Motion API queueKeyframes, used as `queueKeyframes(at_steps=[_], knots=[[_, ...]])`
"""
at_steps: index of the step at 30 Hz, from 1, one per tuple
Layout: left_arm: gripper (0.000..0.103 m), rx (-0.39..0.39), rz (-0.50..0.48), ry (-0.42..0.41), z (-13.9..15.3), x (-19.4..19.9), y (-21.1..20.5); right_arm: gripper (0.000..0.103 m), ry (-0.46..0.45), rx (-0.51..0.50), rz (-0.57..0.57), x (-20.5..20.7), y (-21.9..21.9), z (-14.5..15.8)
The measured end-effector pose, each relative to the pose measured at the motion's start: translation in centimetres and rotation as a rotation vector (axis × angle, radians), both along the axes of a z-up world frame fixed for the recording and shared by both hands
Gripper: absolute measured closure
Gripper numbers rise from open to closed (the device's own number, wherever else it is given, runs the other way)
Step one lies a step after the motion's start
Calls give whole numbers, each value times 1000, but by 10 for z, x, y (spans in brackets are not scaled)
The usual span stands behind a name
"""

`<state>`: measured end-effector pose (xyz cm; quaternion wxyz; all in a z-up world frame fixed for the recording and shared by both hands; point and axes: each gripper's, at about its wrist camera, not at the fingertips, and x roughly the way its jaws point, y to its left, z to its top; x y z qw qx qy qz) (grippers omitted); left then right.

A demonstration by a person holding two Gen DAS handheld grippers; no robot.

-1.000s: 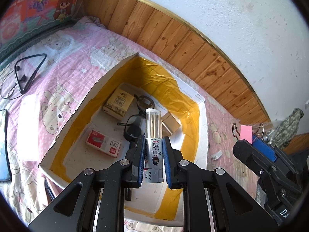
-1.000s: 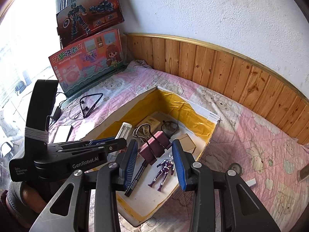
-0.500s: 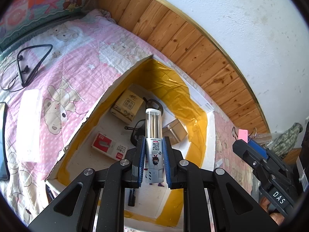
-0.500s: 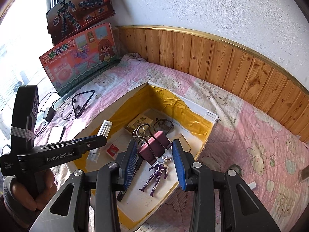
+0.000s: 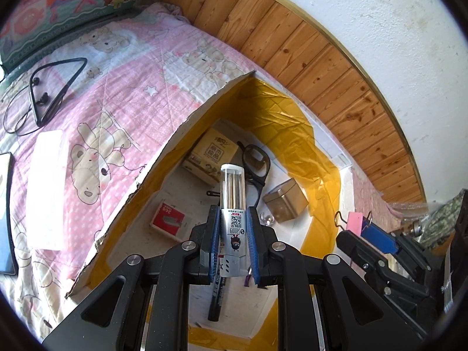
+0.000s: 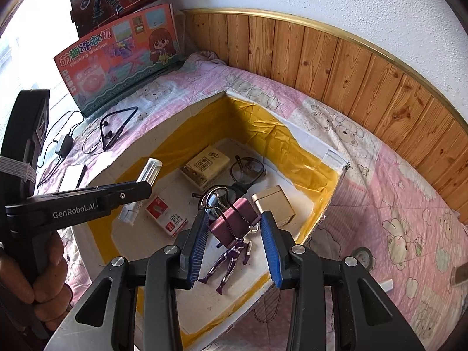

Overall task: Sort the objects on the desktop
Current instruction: 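Carry the glue stick over the box with the left tool while the right tool carries the clip, then open the right tool to drop the binder clip while the left tool drops the glue stick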

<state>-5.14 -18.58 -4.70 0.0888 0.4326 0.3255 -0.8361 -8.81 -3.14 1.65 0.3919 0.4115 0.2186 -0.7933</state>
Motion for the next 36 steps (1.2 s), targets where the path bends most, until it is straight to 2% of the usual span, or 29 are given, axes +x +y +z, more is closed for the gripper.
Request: queueKeyframes(at_steps=[11,20,25,36], knots=[[85,-65,-4,-34,-3,-15,2,65,-73,58,74,10,-11,-32],[85,-88,-4,-61,-6,-26,1,65,-171,72,104,17,-17,-52],[85,-94,-3,-89,-11,-32,-1,65,-175,91,126,21,-21,-55],[85,-9,26,-107,-19,-35,-12,65,-101,174,211,37,-34,-57]])
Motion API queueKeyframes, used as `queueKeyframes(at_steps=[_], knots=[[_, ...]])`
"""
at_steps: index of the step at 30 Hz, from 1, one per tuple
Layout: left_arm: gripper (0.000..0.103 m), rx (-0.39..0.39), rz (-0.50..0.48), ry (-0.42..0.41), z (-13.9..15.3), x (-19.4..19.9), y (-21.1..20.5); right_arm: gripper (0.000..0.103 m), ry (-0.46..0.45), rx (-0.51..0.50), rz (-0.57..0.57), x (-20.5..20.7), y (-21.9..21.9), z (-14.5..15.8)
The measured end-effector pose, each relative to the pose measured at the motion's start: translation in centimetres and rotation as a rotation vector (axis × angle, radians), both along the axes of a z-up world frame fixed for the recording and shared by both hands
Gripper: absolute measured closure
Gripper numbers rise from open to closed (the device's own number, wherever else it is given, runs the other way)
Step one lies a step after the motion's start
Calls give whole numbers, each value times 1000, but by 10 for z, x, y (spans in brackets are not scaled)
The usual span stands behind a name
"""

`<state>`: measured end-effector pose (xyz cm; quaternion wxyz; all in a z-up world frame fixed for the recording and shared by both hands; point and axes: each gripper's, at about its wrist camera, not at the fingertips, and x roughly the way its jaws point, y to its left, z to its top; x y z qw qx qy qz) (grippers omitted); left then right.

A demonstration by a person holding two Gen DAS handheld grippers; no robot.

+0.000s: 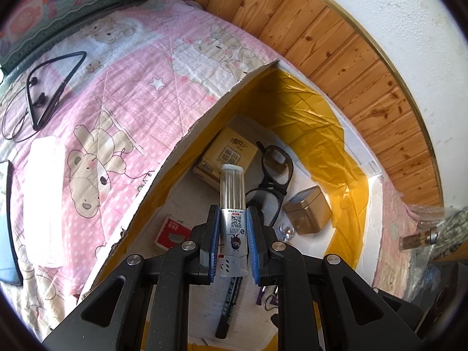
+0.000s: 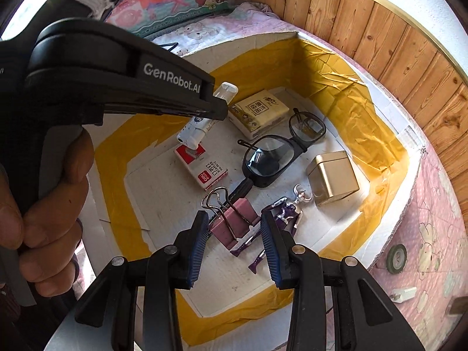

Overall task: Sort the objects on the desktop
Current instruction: 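Open the right tool to drop the binder clip while the left tool drops the glue stick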

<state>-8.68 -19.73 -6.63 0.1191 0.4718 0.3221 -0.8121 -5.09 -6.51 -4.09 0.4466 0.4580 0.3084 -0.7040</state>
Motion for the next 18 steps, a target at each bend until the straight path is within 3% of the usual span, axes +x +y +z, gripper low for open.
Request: queueKeyframes(at_steps=[11,18], knots=[[88,60,27,30,5,-8,-18,64,23,15,18,5,-7,2],[87,46,2,31,10,-6,-12,64,10,-4,-15,0,1,6]])
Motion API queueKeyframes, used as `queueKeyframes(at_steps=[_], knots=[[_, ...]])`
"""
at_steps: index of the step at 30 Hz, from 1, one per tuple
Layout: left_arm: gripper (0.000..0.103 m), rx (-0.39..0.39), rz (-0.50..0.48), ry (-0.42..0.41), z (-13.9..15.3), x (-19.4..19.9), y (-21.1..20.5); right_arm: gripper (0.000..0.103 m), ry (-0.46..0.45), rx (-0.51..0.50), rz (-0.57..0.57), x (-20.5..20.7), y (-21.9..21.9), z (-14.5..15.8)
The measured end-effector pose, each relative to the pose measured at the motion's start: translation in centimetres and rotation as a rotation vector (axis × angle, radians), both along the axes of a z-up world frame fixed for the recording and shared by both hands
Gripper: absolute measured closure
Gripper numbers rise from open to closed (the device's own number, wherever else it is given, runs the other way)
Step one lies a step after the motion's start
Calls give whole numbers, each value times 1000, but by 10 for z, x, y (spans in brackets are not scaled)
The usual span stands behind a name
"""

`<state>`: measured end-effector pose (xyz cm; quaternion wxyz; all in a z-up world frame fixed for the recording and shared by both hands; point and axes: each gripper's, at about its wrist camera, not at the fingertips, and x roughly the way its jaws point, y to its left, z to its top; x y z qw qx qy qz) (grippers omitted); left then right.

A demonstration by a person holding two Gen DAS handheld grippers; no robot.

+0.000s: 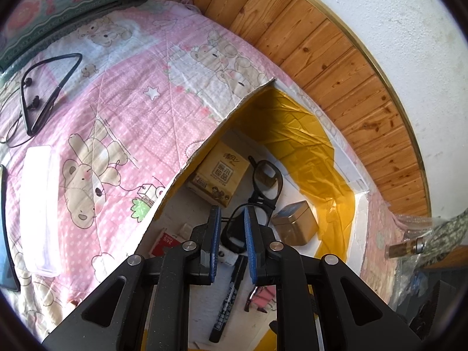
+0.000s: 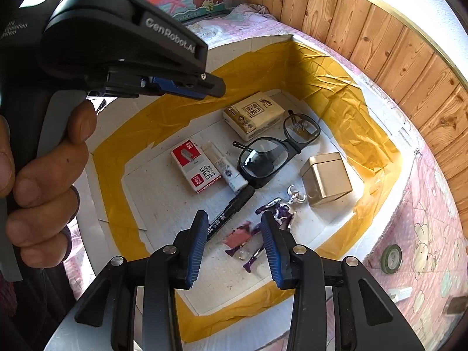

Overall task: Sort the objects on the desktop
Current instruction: 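Open the right tool to drop the binder clip while the left tool drops the glue stick, then withdraw both tools from the box toward the tape roll and charger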

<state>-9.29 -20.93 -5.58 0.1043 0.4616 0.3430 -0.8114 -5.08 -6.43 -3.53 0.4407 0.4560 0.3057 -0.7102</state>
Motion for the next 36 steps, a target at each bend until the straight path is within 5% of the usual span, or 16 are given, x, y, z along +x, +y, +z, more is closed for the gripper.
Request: queueKeyframes(at_steps=[36], knots=[[78,-231,-134,54,51,48,65,56,36,-237,-107,49,83,62]])
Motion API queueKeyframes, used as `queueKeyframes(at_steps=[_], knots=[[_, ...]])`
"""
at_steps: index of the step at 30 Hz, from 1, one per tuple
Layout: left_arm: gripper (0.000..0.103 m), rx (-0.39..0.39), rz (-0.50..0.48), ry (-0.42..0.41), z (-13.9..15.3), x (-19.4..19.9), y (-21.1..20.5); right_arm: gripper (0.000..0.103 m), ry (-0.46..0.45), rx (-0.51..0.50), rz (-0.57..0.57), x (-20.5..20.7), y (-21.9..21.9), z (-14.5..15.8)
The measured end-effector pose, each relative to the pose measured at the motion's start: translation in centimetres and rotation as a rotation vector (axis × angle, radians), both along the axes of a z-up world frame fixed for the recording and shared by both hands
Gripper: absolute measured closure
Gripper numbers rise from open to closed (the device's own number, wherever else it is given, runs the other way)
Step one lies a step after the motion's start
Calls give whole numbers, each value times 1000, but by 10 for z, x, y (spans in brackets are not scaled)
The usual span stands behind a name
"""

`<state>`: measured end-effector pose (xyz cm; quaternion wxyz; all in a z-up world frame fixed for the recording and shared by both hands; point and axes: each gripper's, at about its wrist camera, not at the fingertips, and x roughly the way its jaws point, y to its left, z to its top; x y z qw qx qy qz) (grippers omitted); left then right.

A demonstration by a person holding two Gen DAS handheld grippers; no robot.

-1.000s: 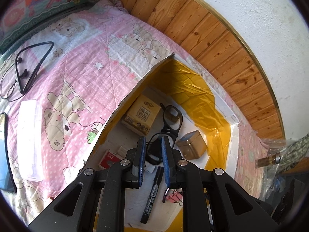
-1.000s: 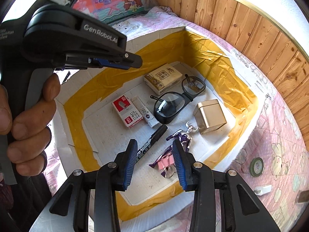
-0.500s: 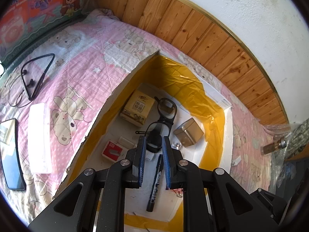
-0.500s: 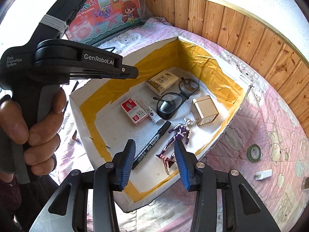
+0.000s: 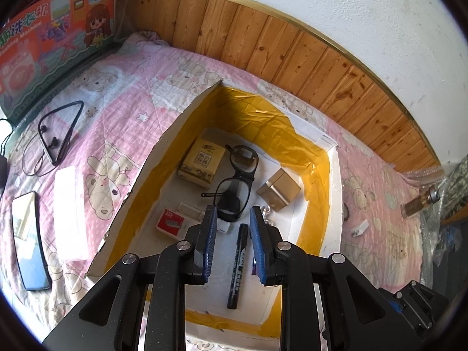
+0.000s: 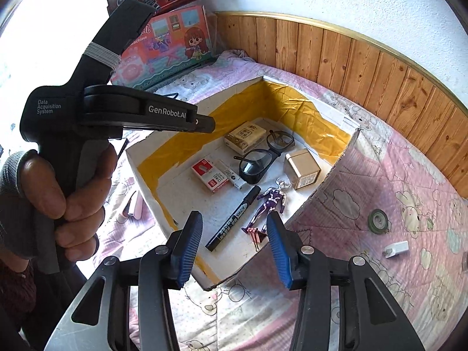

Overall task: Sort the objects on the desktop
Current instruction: 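Withdraw both tools from the box toward the tape roll and charger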

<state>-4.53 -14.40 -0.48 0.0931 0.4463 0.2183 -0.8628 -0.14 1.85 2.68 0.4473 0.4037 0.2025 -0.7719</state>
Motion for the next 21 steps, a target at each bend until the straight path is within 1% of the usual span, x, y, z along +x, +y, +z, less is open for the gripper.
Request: queueKeyframes(at_steps=[5,11,16,21], knots=[[76,-21,-6,14,5,7,4,55,21,-33,10,8,3,11],[75,-23,-43,55,16,15,17,54,45,-53,9,15,8,20],[73,-46,-79,99,26,16,33,54,59,-66,-10,15,14,26],[72,-68,-113,125,33,16,49,53,61,-72,-32,11,22,28]])
